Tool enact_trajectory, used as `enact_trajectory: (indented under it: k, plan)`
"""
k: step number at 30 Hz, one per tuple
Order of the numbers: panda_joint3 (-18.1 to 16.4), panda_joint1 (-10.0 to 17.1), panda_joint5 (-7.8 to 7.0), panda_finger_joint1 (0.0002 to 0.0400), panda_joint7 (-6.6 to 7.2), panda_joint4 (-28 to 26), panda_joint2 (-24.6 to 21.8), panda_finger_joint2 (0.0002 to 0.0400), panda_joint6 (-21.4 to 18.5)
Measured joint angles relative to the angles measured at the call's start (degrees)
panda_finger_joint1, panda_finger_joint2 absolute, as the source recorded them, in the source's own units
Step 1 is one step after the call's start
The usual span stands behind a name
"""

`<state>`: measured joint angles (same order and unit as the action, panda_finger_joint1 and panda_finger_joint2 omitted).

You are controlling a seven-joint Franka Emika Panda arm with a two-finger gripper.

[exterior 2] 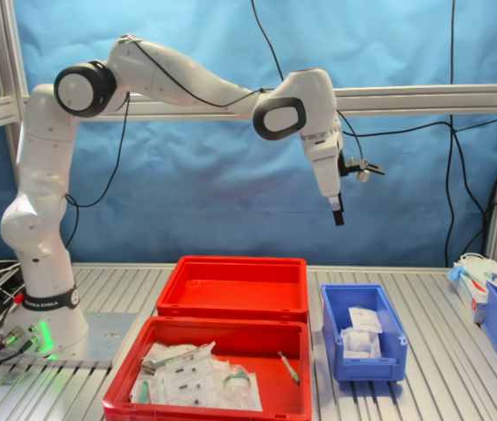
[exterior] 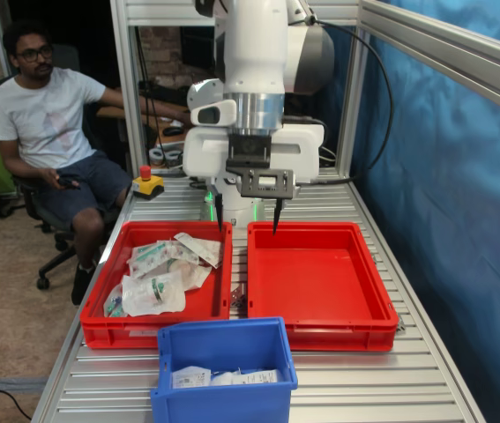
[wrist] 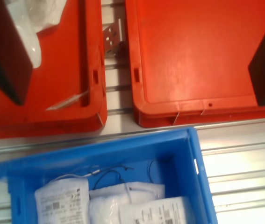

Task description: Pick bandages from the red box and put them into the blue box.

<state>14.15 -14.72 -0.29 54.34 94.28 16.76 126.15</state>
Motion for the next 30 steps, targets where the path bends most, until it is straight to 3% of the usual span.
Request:
enact_trajectory:
  k: [6, 10, 11, 15, 30]
  plan:
    - [-5.6, 5.4, 0.0, 0.04, 0.0, 3.1, -4.8, 0.04, -3.8]
    - [-6.7, 6.7, 0.0, 0.04, 0.0, 3.9, -6.3, 0.04, -6.2]
    - [-7.8, 7.9, -0.08, 0.04, 0.0, 4.6, -8.0, 0.04, -10.0]
    - [-9.0, 9.1, -0.5, 0.04, 0.0, 5.3, -9.8, 0.04, -13.5]
    - [-14.6, 13.5, -0.85, 0.04, 0.0, 5.6, -12.1, 0.04, -17.2]
